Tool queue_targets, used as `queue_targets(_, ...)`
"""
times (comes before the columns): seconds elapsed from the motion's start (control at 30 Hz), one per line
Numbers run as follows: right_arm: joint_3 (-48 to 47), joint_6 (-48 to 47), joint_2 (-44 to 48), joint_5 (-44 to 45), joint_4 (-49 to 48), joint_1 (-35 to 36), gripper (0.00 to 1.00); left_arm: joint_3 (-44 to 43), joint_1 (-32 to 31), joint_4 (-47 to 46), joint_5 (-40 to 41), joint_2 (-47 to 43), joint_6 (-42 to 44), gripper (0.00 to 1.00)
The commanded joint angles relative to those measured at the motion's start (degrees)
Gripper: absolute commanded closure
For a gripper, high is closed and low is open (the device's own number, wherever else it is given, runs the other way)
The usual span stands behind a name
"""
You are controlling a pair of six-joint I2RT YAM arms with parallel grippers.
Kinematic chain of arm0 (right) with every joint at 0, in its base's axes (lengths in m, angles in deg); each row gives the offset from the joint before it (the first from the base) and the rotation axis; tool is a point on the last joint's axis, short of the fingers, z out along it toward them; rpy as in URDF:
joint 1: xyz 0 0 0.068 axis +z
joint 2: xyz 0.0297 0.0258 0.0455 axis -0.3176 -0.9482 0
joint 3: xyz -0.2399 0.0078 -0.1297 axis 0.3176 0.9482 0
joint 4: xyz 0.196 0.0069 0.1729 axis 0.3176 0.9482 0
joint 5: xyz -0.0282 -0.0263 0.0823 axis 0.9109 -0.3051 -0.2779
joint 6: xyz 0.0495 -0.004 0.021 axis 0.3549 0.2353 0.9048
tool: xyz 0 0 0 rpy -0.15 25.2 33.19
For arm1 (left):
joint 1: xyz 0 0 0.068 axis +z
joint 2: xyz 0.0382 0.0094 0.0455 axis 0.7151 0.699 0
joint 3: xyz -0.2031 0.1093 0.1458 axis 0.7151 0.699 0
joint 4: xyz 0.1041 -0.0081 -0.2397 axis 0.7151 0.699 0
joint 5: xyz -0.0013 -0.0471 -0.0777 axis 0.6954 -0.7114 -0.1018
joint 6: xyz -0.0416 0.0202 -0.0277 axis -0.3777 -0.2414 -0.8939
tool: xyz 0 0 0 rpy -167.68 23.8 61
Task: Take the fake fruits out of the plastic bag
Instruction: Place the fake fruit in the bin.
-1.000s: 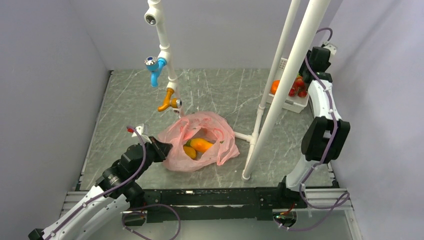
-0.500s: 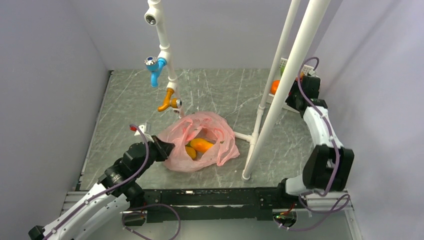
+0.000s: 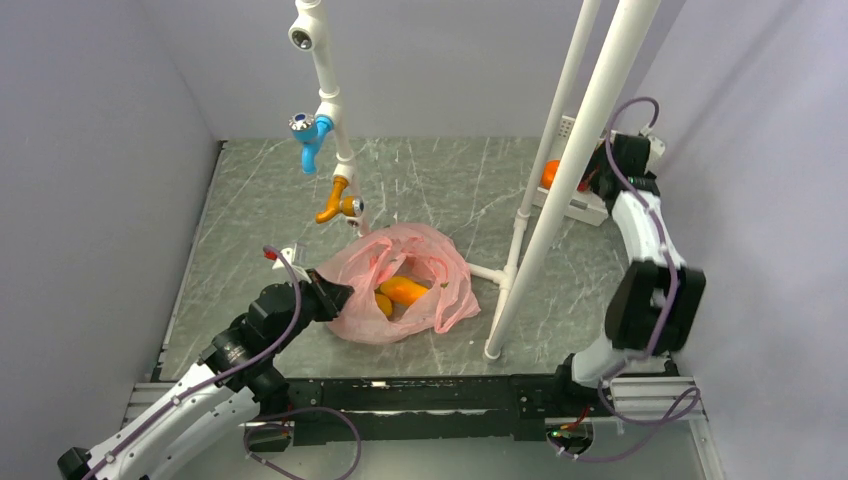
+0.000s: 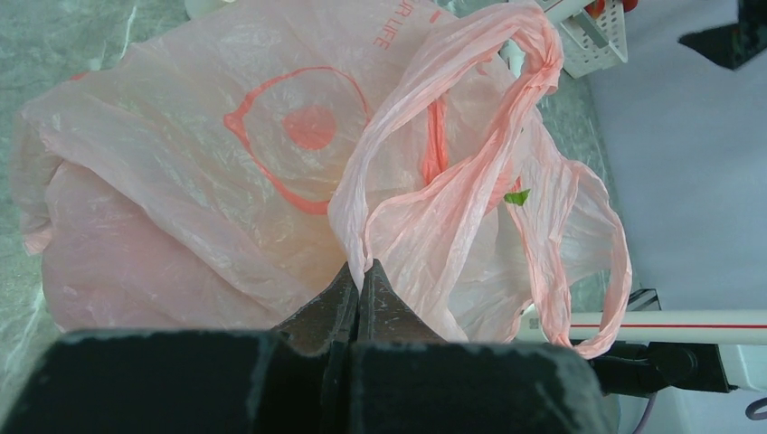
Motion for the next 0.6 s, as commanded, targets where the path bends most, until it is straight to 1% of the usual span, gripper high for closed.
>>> queue_targets(0.0, -15.1, 2.2, -14.3, 1.9, 0.5, -0.6, 0.14, -0.2, 0.2, -1.1, -0.5, -1.4, -1.3, 1.0)
queue_targets(0.13, -25.9, 2.7, -26.2, 2.8, 3.1, -1.0, 0.13, 0.6, 0.2, -0.6, 0.0, -3.0, -1.6, 1.0)
queue_targets(0.2, -31.7, 3.2, -32.0, 2.5, 6.2, -1.4, 0.14, 0.5, 0.1, 0.3, 0.8, -3.3, -0.9, 1.0)
queue_targets(0.3, -35.2, 2.3, -36.8, 1.4, 7.0, -1.5, 0.16, -0.7, 0.2, 1.7, 1.6, -2.8, 0.9, 1.0)
queue_targets(0.43, -36.4, 1.3, -40.3, 0.8, 6.3, -2.0, 0.2, -2.1, 0.1, 2.3, 1.3, -1.4, 2.4, 1.0)
queue_targets(0.47, -36.9, 1.2, -41.3, 0.5, 6.3, -2.2, 0.23, -2.0, 0.2, 2.0, 1.0, -1.0, 2.6, 1.0)
queue_targets(0.57, -39.3, 0.7, -44.2, -2.7, 6.1, -3.1, 0.41, -1.9, 0.2, 0.8, 0.3, -0.2, 2.5, 1.0)
